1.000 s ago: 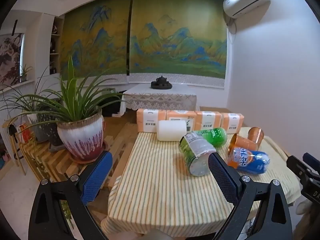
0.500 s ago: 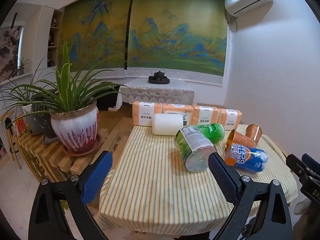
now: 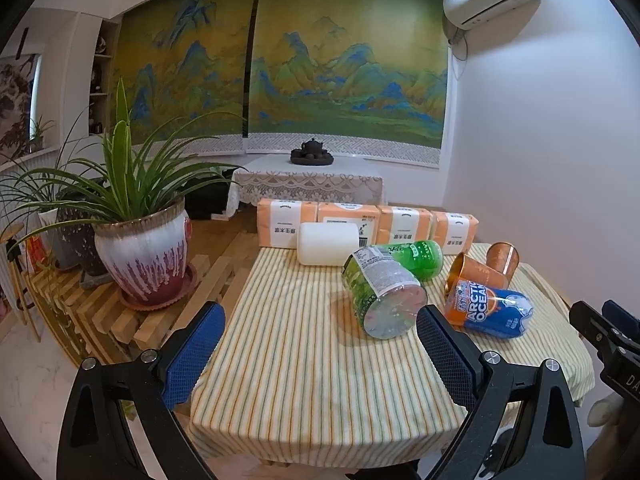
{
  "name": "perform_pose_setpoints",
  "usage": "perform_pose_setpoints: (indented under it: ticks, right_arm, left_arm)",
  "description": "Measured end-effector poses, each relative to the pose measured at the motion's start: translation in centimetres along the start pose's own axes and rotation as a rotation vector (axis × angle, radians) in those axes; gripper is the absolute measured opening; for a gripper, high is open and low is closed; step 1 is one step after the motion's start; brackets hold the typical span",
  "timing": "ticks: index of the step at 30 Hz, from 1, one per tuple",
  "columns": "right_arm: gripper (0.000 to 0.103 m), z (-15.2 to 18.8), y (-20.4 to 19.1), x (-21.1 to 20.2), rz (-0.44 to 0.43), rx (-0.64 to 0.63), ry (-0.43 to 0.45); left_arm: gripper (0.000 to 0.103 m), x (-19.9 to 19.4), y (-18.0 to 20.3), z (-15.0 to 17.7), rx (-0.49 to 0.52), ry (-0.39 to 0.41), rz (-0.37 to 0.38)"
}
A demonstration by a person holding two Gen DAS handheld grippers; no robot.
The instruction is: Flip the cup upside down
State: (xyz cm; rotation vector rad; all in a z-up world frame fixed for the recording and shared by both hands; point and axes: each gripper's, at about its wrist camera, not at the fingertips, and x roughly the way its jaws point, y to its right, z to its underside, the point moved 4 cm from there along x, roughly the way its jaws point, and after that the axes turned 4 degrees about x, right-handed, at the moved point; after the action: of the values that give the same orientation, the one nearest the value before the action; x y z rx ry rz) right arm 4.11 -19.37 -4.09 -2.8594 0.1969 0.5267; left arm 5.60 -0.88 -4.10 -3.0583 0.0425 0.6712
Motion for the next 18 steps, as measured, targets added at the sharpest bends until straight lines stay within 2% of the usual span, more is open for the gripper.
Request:
perform_pose_setpoints:
  ticks: [18]
  right_arm:
    - [0.091, 0.1, 0.98, 0.49, 0.012, 0.025, -0.005]
  left_arm:
    - [0.098, 0.6, 0.53, 0.02, 0.018, -0.006, 0.0]
